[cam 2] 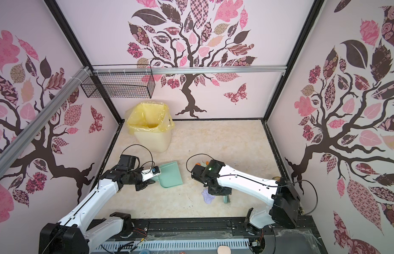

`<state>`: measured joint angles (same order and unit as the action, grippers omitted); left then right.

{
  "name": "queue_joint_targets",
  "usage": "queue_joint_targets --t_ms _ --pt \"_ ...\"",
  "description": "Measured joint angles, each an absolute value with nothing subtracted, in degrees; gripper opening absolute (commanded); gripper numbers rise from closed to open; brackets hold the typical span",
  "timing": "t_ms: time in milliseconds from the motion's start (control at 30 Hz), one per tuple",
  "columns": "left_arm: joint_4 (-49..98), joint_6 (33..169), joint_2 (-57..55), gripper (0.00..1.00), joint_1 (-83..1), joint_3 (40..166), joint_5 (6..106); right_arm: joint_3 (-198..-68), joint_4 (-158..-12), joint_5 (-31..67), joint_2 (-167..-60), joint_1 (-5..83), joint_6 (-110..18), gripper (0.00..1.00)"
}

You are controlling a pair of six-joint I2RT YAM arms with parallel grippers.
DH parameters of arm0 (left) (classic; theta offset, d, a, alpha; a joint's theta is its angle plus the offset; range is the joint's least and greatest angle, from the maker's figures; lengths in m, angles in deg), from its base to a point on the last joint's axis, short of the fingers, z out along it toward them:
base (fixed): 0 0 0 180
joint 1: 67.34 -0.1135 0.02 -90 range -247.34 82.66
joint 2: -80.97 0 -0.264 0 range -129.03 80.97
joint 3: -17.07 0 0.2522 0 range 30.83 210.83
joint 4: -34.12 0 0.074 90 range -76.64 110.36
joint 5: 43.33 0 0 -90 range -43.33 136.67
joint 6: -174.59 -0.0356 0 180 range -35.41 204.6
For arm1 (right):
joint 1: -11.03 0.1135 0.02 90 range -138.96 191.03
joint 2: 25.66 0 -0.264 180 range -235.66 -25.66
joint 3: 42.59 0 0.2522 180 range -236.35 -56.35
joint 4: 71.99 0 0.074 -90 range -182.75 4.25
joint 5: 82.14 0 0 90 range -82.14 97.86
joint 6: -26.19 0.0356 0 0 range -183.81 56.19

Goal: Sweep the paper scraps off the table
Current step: 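Sweep the gathered scraps toward the dustpan with the right gripper's broom, then push the purple scrap toward the dustpan mouth with the broom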

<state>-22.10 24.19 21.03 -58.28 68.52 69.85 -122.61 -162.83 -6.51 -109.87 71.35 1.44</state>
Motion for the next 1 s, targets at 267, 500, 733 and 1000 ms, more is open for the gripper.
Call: queue_joint_targets --t_ms 267,500,733,1000 --pt "-22.15 24.22 21.40 0.00 -58.28 68.52 69.85 -127.38 -155.83 -5.57 -115.11 73.56 4.85 0.00" --pt "-22.21 24.48 21.60 0.00 -58.28 68.52 69.87 -132.18 -147.57 -7.28 -116.27 71.44 5.86 0.00" --pt "-22.67 24.32 22.45 0.00 -58.28 68.30 69.28 -136.42 -148.12 -9.86 -116.58 69.43 3.04 0.00" --pt "-27.78 22.99 22.65 0.00 -61.60 69.70 69.93 -137.15 -149.41 -5.86 -113.71 70.54 -11.41 0.00"
